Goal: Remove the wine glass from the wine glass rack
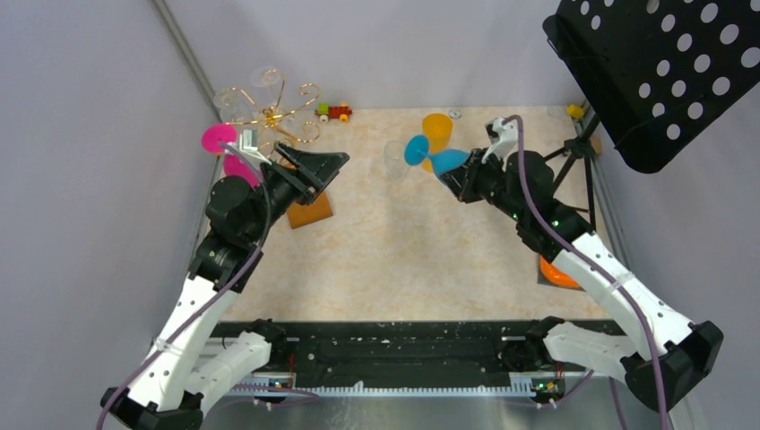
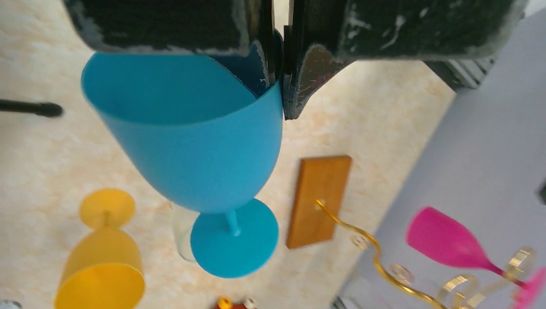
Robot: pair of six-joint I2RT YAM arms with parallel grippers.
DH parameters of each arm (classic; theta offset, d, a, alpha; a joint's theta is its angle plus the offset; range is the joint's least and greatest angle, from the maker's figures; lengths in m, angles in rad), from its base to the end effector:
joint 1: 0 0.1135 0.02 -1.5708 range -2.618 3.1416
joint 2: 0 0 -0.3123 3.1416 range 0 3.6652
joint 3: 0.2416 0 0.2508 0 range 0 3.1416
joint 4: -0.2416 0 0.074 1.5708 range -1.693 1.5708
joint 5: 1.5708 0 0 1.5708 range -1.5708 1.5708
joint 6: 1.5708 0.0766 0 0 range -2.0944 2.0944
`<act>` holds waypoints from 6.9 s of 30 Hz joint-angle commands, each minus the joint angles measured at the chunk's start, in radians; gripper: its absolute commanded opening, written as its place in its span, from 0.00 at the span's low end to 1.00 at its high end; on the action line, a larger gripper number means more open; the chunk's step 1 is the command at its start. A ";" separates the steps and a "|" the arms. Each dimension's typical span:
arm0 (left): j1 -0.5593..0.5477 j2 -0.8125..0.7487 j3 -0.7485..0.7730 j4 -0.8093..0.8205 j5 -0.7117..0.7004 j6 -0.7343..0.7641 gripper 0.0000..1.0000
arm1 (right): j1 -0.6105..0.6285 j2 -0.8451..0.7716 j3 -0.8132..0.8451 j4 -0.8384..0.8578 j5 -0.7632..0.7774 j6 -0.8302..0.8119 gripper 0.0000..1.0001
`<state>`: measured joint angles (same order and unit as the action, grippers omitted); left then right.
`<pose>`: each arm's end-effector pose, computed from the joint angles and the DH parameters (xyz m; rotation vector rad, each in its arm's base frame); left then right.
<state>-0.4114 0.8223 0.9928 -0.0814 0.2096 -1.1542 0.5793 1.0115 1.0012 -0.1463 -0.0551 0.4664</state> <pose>0.1637 -0.0888 0.4560 -0.4206 1.6010 -1.3907 0.2044 0.1388 0.4122 -0.1436 1.7920 0.8098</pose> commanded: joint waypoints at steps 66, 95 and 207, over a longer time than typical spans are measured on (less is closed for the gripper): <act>0.003 0.064 0.327 -0.222 -0.418 0.632 0.80 | -0.003 0.282 0.404 -0.400 0.231 -0.242 0.42; 0.631 0.333 0.614 -0.469 -0.239 0.510 0.82 | -0.004 0.052 0.208 -0.324 0.118 -0.188 0.41; 0.988 0.255 0.068 0.233 0.198 -0.131 0.00 | -0.004 -0.046 0.027 -0.197 0.085 -0.111 0.39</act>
<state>0.5724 1.0637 1.0630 0.0212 0.3866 -1.2743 0.5793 0.9905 1.0271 -0.3820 0.0326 0.3447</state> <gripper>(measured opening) 0.012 0.395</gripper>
